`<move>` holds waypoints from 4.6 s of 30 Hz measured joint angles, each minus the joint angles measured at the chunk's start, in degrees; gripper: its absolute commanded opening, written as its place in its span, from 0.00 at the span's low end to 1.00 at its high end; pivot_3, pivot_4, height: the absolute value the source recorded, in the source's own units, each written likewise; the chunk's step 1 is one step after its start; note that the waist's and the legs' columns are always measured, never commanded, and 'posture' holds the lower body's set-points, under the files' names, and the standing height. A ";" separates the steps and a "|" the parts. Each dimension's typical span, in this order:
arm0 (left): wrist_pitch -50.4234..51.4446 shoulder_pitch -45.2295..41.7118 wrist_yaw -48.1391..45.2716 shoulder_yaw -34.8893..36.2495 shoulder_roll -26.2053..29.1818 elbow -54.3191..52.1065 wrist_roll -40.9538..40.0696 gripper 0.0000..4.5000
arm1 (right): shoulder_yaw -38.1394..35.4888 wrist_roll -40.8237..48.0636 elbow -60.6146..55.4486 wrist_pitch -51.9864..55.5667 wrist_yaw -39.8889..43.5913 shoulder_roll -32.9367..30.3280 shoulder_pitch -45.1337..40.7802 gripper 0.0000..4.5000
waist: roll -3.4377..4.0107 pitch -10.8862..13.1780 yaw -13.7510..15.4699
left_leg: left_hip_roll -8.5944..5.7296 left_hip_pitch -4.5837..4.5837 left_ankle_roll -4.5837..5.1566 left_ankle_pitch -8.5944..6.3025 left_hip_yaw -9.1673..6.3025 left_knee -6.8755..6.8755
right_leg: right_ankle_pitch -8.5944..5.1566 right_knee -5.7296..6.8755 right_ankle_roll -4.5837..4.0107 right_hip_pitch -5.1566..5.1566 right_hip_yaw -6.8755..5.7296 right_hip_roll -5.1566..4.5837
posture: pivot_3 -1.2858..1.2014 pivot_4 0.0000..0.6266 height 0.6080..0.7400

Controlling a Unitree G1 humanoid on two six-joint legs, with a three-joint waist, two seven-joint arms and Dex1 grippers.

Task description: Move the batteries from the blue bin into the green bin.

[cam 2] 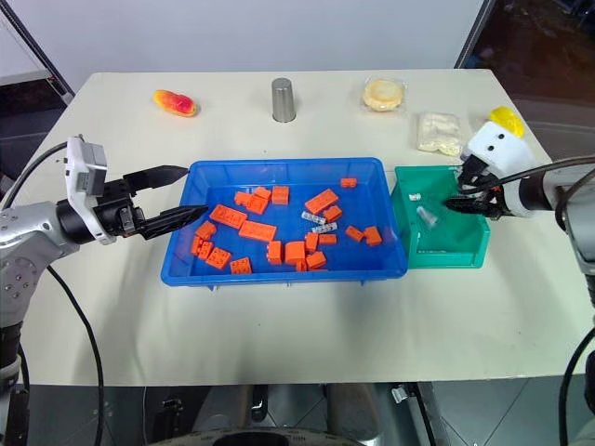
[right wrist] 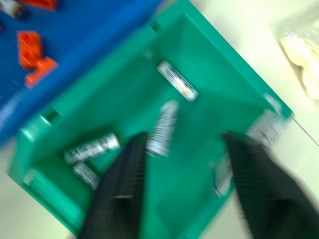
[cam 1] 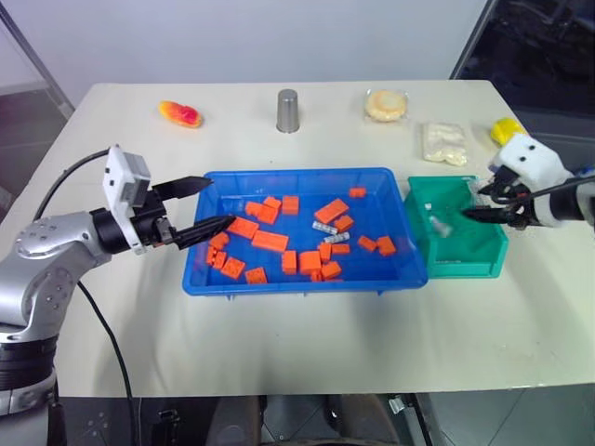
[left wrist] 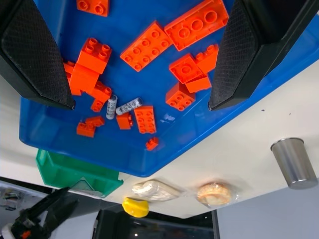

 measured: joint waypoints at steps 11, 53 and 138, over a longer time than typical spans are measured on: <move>0.01 3.02 1.15 1.57 -0.12 -2.26 0.00 1.00 | 3.25 1.21 3.41 -0.87 -4.03 7.69 -12.21 0.99 | 0.00 0.00 -0.49 | 0.03 0.03 0.00 0.00 0.03 0.01 | 0.01 0.05 0.01 -0.03 0.01 0.02 | 0.52 0.24 1.00; 0.20 13.31 11.11 4.95 -3.74 -13.11 -0.83 1.00 | 19.44 10.84 16.75 6.24 -11.29 37.67 -17.65 0.99 | -0.10 -0.07 -0.16 | -0.02 -0.57 -0.02 0.02 -0.22 0.15 | 0.02 0.31 0.01 -0.53 -0.12 0.02 | 0.52 0.24 1.00; 1.28 -0.63 -4.26 -2.28 -0.13 -2.26 1.69 1.00 | 10.36 16.12 -5.98 7.37 -2.14 13.09 -9.92 1.00 | -0.13 -0.09 0.50 | -0.05 -0.82 -0.05 0.05 -0.16 0.37 | 0.06 0.39 0.06 -0.73 -0.09 -0.04 | 0.52 0.24 1.00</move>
